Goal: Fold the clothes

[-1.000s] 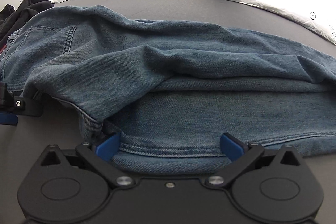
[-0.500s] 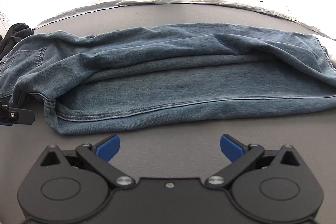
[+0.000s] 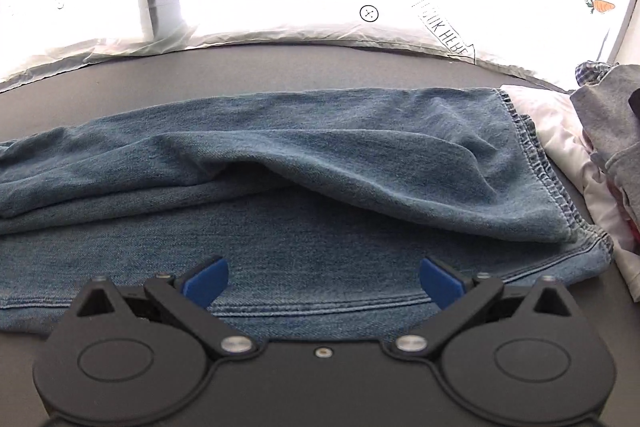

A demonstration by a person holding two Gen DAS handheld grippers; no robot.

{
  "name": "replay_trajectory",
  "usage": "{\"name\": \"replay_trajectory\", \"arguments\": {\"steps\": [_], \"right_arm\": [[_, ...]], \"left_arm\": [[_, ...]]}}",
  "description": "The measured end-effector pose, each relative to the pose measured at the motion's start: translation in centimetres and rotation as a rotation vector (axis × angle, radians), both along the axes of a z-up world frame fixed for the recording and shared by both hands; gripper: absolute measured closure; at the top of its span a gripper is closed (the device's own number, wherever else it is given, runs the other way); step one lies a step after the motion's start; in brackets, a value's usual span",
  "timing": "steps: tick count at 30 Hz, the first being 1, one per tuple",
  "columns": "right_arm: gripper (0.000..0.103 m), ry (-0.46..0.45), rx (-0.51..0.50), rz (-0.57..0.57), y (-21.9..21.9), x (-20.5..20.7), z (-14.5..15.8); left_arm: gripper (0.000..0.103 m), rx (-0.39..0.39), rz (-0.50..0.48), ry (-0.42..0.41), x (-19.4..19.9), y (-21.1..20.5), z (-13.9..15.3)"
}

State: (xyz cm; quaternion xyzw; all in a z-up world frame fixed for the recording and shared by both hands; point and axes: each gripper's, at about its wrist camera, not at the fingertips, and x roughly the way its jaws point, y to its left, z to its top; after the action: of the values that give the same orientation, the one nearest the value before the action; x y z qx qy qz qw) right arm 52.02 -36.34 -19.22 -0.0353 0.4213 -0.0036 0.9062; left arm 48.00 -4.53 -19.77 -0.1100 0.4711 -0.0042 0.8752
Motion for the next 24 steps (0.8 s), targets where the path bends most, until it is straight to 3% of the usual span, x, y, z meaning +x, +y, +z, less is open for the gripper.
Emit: {"name": "replay_trajectory", "arguments": {"steps": [2, 6, 11, 14, 18, 20, 22, 24], "right_arm": [[0.000, 0.022, -0.043, 0.009, -1.1, 1.5, -1.2], [0.000, -0.043, 0.058, -0.025, -5.9, 1.6, -2.2], [0.000, -0.091, 0.064, -0.055, -11.0, -0.8, -2.5], [0.000, -0.110, 0.106, -0.120, -13.1, -3.0, -2.7], [0.000, -0.100, 0.085, -0.131, -14.0, -5.0, -2.9], [0.000, -0.052, 0.095, -0.149, -14.1, -4.6, -2.4], [0.000, -0.007, 0.111, -0.174, -14.3, -4.3, -1.9], [0.000, -0.039, 0.154, -0.212, -14.5, -4.8, -1.1]], "left_arm": [[0.000, 0.037, 0.015, 0.001, -0.5, 0.4, -0.4], [0.000, 0.110, 0.045, 0.002, -1.6, 1.1, -1.1], [0.000, 0.203, -0.007, 0.009, -3.7, 0.5, -1.1], [0.000, 0.182, 0.027, 0.035, -5.5, 1.1, -1.2], [0.000, 0.197, 0.006, 0.053, -6.9, 1.3, -1.1], [0.000, 0.174, 0.022, 0.075, -6.8, 1.5, -0.9], [0.000, 0.077, 0.060, 0.059, -7.1, 2.3, -0.1], [0.000, -0.037, 0.103, 0.034, -7.5, 3.3, 0.9]]}}
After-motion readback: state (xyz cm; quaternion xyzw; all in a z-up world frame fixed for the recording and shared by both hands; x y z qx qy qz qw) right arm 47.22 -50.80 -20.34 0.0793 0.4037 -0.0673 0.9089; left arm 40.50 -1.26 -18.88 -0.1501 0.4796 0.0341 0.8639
